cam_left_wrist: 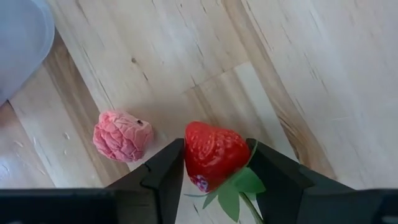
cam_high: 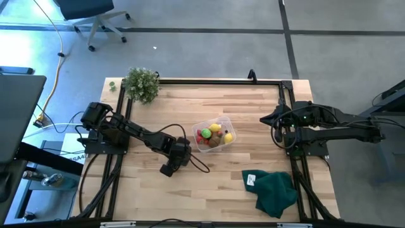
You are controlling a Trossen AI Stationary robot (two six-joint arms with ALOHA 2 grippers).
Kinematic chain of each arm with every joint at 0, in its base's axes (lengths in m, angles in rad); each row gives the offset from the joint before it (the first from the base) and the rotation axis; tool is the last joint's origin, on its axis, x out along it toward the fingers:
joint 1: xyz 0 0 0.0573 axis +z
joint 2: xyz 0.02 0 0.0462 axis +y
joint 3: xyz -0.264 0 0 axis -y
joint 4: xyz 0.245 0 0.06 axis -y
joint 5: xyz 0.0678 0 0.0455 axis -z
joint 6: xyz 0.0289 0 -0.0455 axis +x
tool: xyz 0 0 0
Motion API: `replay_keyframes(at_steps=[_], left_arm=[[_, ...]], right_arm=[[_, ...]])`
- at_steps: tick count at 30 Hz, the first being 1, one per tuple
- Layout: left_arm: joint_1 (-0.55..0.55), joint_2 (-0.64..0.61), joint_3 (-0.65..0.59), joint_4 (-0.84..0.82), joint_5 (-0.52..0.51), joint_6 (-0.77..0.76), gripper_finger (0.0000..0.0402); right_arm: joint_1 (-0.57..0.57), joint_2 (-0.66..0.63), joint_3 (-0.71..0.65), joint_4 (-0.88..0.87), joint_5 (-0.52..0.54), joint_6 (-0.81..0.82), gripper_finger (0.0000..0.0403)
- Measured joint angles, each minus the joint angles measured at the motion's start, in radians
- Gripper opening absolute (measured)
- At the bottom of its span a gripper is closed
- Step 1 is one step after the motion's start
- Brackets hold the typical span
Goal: Pick and placing Produce into tupperware
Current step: Put the red strawberry into the transparent bin
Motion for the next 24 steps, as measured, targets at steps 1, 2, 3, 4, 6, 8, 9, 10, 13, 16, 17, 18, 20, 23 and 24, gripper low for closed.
replay_keyframes(at_steps=[1, 2, 3, 4, 6, 8, 9, 10, 13, 16, 17, 18, 20, 23, 24], left_arm=[[0.0, 0.0, 0.0, 0.003, 0.0, 0.0, 0.0162], [0.0, 0.0, 0.0, 0.008, 0.0, 0.0, 0.0163], [0.0, 0.0, 0.0, 0.015, 0.0, 0.0, 0.0163], [0.0, 0.0, 0.0, 0.022, 0.0, 0.0, 0.0163], [0.0, 0.0, 0.0, 0.024, 0.0, 0.0, 0.0162], [0.0, 0.0, 0.0, 0.024, 0.0, -0.001, 0.0163], [0.0, 0.0, 0.0, 0.024, 0.0, -0.004, 0.0164], [0.0, 0.0, 0.0, 0.023, 0.004, -0.008, 0.0166], [0.0, 0.0, 0.0, 0.023, 0.021, -0.031, 0.0173], [0.0, 0.0, 0.0, 0.023, 0.031, -0.048, 0.0182], [0.0, 0.0, 0.0, 0.023, 0.033, -0.052, 0.0186], [0.0, 0.0, 0.0, 0.023, 0.034, -0.055, 0.0189], [0.0, 0.0, 0.0, 0.023, 0.034, -0.072, 0.0197], [0.0, 0.0, 0.0, 0.023, 0.034, -0.102, 0.0209], [0.0, 0.0, 0.0, 0.023, 0.034, -0.105, 0.0213]], right_arm=[[0.0, 0.0, 0.0, 0.0, 0.0, 0.0, 0.0019], [0.0, 0.0, 0.0, 0.0, 0.0, 0.0, 0.0019], [0.0, 0.0, 0.0, 0.0, 0.0, 0.0, 0.0019], [0.0, 0.0, 0.0, 0.0, 0.0, 0.0, 0.0019], [0.0, 0.0, 0.0, 0.0, 0.0, 0.0, 0.0019], [0.0, 0.0, 0.0, 0.0, 0.0, 0.0, 0.0019], [0.0, 0.0, 0.0, 0.0, 0.0, 0.0, 0.0019], [0.0, 0.0, 0.0, 0.0, 0.0, 0.0, 0.0019], [0.0, 0.0, 0.0, 0.0, 0.0, 0.0, 0.0019], [0.0, 0.0, 0.0, 0.0, 0.0, 0.0, 0.0019], [0.0, 0.0, 0.0, 0.0, 0.0, 0.0, 0.0019], [0.0, 0.0, 0.0, 0.0, 0.0, 0.0, 0.0019], [0.0, 0.0, 0.0, 0.0, 0.0, 0.0, 0.0019], [0.0, 0.0, 0.0, 0.0, 0.0, 0.0, 0.0019], [0.0, 0.0, 0.0, 0.0, 0.0, 0.0, 0.0019]])
